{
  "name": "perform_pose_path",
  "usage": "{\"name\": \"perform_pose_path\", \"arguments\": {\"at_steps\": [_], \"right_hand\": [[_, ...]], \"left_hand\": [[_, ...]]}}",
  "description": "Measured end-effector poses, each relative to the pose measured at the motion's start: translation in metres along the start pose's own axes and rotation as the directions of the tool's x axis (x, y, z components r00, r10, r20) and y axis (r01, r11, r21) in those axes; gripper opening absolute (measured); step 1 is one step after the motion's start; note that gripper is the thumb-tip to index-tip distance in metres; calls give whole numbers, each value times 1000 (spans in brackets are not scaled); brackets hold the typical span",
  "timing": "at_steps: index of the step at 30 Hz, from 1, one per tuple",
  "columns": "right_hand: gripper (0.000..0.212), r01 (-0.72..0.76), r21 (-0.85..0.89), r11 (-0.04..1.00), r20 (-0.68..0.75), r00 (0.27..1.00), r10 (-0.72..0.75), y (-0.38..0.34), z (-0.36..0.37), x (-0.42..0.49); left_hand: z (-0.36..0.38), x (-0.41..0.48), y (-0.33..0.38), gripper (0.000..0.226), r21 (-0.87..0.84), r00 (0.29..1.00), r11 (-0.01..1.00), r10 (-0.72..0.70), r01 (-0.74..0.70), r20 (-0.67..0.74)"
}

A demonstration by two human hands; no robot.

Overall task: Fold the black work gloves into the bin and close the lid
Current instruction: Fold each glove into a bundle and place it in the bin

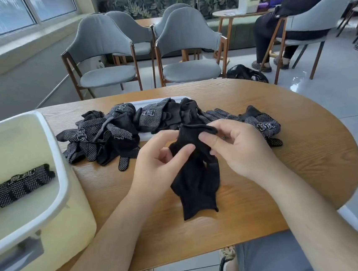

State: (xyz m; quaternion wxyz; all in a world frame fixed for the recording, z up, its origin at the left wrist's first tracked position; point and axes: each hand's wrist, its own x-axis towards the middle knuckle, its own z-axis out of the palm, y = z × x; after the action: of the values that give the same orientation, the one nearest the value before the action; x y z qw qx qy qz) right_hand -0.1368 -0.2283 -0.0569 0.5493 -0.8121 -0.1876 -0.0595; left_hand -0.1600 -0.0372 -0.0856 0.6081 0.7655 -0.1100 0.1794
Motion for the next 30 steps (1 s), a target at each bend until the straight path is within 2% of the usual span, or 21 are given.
{"name": "perform_pose_path", "arguments": {"at_steps": [1, 4, 6, 9, 12, 16, 19, 22, 25, 30], "right_hand": [[6, 6, 2, 1000, -1, 1000, -6, -6, -4, 1], [7, 45, -60, 997, -57, 997, -48, -21, -16, 8], [13, -23, 3, 1000, -35, 999, 23, -27, -21, 13], [15, -154, 110, 982, 42, 988, 150, -31, -19, 19], [20, -162, 178, 971, 83, 985, 150, -33, -14, 18], [21, -44, 289, 956, 48, 998, 31, -22, -9, 10], [18, -2, 176, 984, 77, 997, -11, -4, -5, -1], [17, -14, -59, 998, 177, 984, 24, 18, -1, -22], [20, -10, -149, 989, 212, 976, 42, 33, 1, -42], [26, 16, -253, 967, 272, 961, 55, 40, 2, -68]], "left_hand": [[-1, 2, 6, 5, -15, 1000, 999, 29, -28, 9], [-1, 16, 24, 18, 21, 997, 1000, -7, 9, -76], [0, 22, 36, 18, 66, 989, 994, -80, 89, -120], [1, 27, 47, 13, 95, 984, 983, -145, 155, -103], [-1, 29, 49, 13, 28, 991, 992, -123, 125, -42], [-4, 24, 44, 5, 54, 999, 998, 13, -12, -35], [-10, 12, 22, 12, 101, 999, 995, -3, -2, 52], [-18, -10, -6, 23, 279, 984, 960, -82, 35, 159], [-25, -35, -21, 26, 410, 960, 911, -75, -45, 271], [-33, -57, -25, 35, 485, 955, 873, -94, -58, 282]]}}
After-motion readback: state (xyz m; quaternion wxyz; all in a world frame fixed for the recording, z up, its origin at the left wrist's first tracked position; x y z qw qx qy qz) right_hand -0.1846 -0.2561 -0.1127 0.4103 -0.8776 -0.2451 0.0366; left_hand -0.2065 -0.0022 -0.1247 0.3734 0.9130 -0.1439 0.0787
